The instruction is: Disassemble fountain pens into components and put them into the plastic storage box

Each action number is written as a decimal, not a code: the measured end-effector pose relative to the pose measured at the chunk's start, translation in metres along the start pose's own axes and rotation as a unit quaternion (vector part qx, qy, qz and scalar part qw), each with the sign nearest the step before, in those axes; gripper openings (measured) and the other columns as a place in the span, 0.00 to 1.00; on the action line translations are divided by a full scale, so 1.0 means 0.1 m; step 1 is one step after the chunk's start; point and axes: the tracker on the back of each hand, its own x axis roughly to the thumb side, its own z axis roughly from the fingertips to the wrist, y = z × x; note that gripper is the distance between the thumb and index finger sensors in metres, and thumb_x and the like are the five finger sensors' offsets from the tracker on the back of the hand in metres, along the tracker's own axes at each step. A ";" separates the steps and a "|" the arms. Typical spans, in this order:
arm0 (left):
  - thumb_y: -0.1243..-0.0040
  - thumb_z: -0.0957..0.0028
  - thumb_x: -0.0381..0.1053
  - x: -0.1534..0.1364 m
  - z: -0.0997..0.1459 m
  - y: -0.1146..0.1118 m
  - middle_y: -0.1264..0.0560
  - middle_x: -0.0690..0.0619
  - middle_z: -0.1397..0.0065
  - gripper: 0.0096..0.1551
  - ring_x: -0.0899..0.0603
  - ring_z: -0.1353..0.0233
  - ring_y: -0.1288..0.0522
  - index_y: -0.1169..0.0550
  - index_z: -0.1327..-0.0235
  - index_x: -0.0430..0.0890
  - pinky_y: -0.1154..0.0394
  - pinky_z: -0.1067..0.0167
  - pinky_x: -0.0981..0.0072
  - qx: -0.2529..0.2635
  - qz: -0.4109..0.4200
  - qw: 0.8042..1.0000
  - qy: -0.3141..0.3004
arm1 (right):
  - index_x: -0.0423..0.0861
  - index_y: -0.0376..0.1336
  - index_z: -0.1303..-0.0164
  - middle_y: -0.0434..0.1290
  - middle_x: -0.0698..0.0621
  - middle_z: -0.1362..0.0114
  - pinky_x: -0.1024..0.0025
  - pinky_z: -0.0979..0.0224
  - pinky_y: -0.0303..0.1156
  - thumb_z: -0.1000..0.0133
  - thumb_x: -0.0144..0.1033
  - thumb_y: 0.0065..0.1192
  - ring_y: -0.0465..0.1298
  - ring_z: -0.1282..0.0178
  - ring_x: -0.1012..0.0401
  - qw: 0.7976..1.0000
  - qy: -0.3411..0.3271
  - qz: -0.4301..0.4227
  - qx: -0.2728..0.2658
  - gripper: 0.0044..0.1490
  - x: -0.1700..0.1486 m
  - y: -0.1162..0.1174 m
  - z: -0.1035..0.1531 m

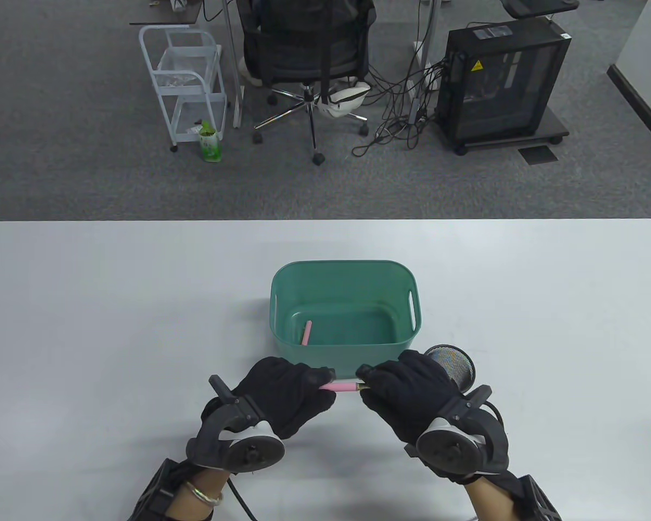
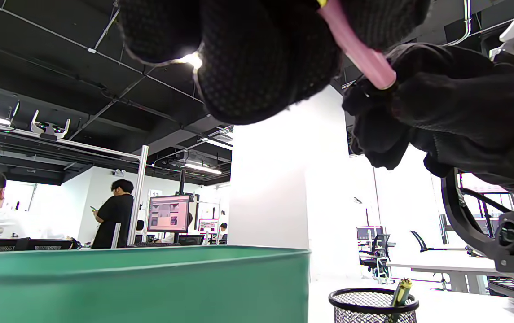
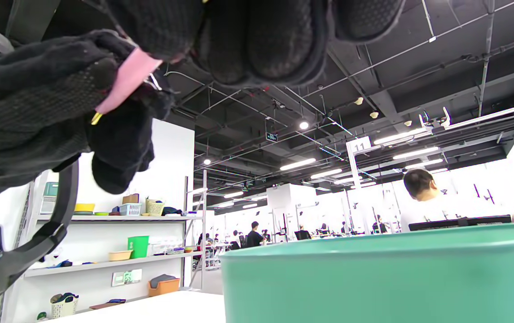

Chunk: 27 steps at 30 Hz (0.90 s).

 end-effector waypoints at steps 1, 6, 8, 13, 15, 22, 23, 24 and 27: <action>0.52 0.29 0.59 0.00 0.00 0.00 0.16 0.54 0.50 0.26 0.52 0.56 0.15 0.19 0.37 0.42 0.23 0.39 0.52 -0.001 0.001 1.000 0.000 | 0.52 0.69 0.37 0.76 0.53 0.40 0.55 0.22 0.66 0.43 0.48 0.62 0.77 0.44 0.64 1.000 -0.001 -0.001 -0.004 0.25 0.00 0.00 0.00; 0.57 0.28 0.58 -0.01 0.00 0.00 0.15 0.54 0.52 0.28 0.51 0.57 0.15 0.18 0.40 0.42 0.23 0.40 0.52 -0.002 0.006 1.000 0.000 | 0.53 0.69 0.37 0.76 0.54 0.40 0.55 0.22 0.66 0.43 0.49 0.63 0.77 0.44 0.64 1.000 -0.006 -0.002 -0.010 0.25 0.01 0.00 0.01; 0.57 0.28 0.58 -0.02 0.00 0.00 0.15 0.54 0.53 0.28 0.51 0.57 0.15 0.17 0.41 0.42 0.23 0.40 0.52 0.000 0.006 1.000 0.000 | 0.53 0.69 0.38 0.76 0.54 0.40 0.55 0.22 0.66 0.43 0.48 0.62 0.77 0.44 0.64 1.000 -0.008 -0.001 -0.010 0.25 0.02 0.00 0.01; 0.57 0.29 0.60 -0.02 0.00 0.00 0.15 0.53 0.49 0.29 0.49 0.54 0.15 0.17 0.39 0.43 0.23 0.38 0.51 0.009 0.002 1.000 0.002 | 0.53 0.69 0.37 0.76 0.54 0.40 0.55 0.22 0.66 0.43 0.49 0.62 0.77 0.44 0.64 1.000 -0.007 -0.002 -0.010 0.25 0.02 0.00 0.01; 0.56 0.30 0.63 -0.02 0.01 0.00 0.16 0.51 0.43 0.32 0.47 0.48 0.15 0.19 0.34 0.43 0.25 0.35 0.48 0.009 0.003 1.000 0.002 | 0.53 0.69 0.37 0.76 0.54 0.40 0.55 0.22 0.66 0.43 0.49 0.62 0.77 0.43 0.64 1.000 -0.005 -0.004 -0.012 0.25 0.01 -0.01 0.02; 0.44 0.33 0.63 0.01 0.01 0.00 0.19 0.52 0.38 0.29 0.48 0.43 0.17 0.25 0.30 0.45 0.28 0.30 0.48 0.014 -0.018 1.000 0.003 | 0.53 0.69 0.37 0.76 0.54 0.39 0.55 0.22 0.66 0.43 0.49 0.62 0.77 0.44 0.64 1.000 -0.002 -0.011 -0.019 0.25 0.00 -0.03 0.02; 0.44 0.33 0.62 0.02 0.01 0.00 0.19 0.53 0.39 0.27 0.49 0.44 0.17 0.24 0.31 0.46 0.28 0.30 0.49 0.017 -0.020 1.000 0.002 | 0.53 0.69 0.37 0.76 0.54 0.40 0.55 0.22 0.66 0.43 0.49 0.62 0.77 0.43 0.64 1.000 -0.001 -0.011 -0.020 0.25 -0.01 -0.04 0.02; 0.43 0.33 0.62 0.02 0.01 -0.01 0.19 0.53 0.40 0.27 0.49 0.45 0.17 0.23 0.32 0.45 0.27 0.31 0.49 0.020 -0.021 1.000 0.001 | 0.53 0.69 0.37 0.76 0.54 0.40 0.55 0.22 0.66 0.43 0.49 0.62 0.77 0.43 0.64 1.000 -0.002 -0.011 -0.021 0.25 -0.01 -0.04 0.02; 0.44 0.33 0.61 0.02 0.01 0.00 0.18 0.53 0.42 0.26 0.50 0.47 0.17 0.22 0.34 0.45 0.27 0.32 0.50 0.022 -0.022 1.000 -0.001 | 0.53 0.69 0.37 0.76 0.54 0.39 0.55 0.22 0.66 0.43 0.49 0.62 0.77 0.43 0.64 1.000 -0.003 -0.010 -0.021 0.25 -0.01 -0.04 0.03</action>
